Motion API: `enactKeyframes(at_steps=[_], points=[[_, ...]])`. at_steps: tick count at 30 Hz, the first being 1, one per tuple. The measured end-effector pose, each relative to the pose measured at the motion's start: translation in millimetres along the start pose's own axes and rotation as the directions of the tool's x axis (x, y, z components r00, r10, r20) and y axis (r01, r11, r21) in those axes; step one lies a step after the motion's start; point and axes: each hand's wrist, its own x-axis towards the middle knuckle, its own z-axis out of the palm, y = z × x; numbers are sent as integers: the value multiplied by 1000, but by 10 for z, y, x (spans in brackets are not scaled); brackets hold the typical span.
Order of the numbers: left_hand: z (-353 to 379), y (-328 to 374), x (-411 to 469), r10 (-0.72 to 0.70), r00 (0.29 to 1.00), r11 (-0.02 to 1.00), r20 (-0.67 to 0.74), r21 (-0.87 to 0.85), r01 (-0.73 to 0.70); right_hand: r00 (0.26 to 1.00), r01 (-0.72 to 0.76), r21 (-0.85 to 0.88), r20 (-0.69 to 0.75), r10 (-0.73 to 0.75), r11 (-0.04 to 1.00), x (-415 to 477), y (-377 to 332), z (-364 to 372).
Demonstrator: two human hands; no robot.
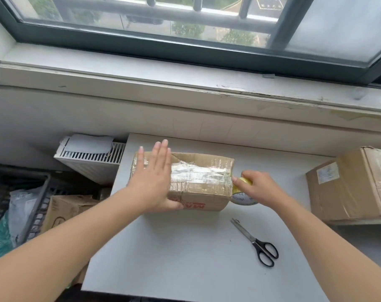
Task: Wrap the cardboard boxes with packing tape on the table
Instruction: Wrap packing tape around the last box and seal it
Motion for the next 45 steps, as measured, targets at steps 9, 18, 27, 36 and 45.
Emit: enactKeyframes(at_steps=[9,18,27,36,45], points=[[-130,696,297,180,981,983,-78,-15,-181,999,31,-64,-9,-31,997,13,27,35],[-197,1174,387,329,927,941,-177,-20,-338,1000,-3,-65,-17,2,998,-33,93,44],[48,-154,-306,195,980,980,-38,43,-193,1000,-18,-138,-16,16,990,-53,26,-42],[14,-275,-576,102,993,994,-57,45,-100,999,-22,-156,-27,18,988,-109,-32,23],[103,285,-287,47,994,983,-94,-174,-63,998,-19,-158,-57,10,987,-119,-93,35]])
